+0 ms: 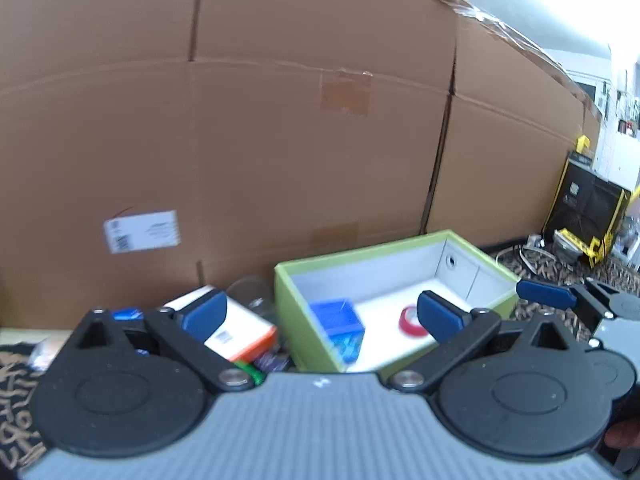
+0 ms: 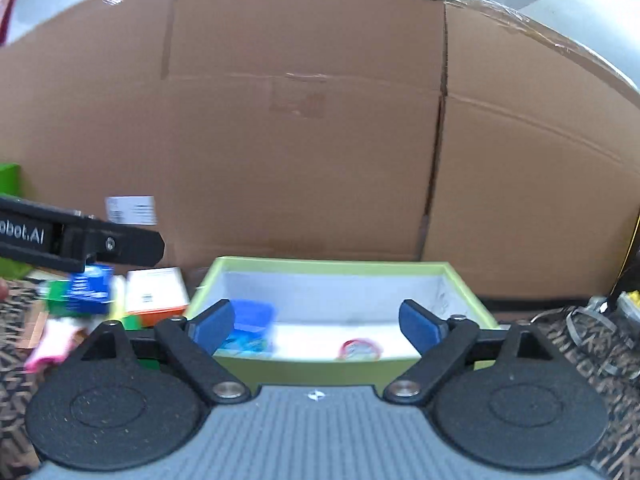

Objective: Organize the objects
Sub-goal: 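Grasp the copper bar with the left gripper while the right gripper grasps the green box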

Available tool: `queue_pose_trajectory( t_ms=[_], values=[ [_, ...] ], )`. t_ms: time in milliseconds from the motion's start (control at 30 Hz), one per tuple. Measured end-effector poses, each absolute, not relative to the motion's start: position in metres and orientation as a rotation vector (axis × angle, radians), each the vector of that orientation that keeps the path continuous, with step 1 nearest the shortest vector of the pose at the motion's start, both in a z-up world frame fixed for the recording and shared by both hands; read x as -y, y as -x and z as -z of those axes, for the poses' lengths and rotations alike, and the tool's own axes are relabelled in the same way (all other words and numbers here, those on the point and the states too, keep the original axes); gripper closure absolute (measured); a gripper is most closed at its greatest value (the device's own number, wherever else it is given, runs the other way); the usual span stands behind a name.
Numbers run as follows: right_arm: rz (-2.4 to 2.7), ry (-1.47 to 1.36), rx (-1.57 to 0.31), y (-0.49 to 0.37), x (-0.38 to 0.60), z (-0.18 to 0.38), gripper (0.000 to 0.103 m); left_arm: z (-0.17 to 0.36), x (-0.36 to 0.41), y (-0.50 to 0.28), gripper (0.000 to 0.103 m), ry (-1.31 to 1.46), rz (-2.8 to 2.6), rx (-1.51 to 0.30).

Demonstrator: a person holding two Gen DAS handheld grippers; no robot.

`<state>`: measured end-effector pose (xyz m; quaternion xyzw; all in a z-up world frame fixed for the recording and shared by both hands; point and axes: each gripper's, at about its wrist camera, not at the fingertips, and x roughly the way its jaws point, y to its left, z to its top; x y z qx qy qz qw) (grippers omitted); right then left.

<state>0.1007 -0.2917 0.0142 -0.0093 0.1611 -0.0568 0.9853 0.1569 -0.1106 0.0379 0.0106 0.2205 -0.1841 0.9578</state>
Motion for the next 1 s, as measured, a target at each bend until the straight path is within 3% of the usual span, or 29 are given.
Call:
queue_pose_trajectory(
  t_ms=[400,667,833,867,900,1000],
  values=[
    [-0.039,-0.036,-0.424,-0.095,0.207,0.038,0.011,0.023,0.004,-0.099,0.0,0.018,0.188,-0.563],
    [-0.045,0.099,-0.409,-0.136,0.162,0.039,0.042,0.044,-0.054,-0.11,0.0,0.094,0.125,-0.619],
    [0.008,0.179,-0.401,-0.16,0.149,0.043,0.049,0.048,-0.081,-0.127,0.008,0.101,0.098,-0.631],
    [0.009,0.19,-0.402,-0.163,0.148,0.044,0.054,0.049,-0.085,-0.133,0.011,0.103,0.099,-0.637],
    [0.005,0.195,-0.411,-0.164,0.147,0.045,0.08,0.05,-0.086,-0.138,0.014,0.101,0.097,-0.643],
    [0.0,0.209,-0.381,-0.15,0.145,0.044,0.081,0.055,-0.09,-0.156,0.026,0.097,0.094,-0.666]
  ],
)
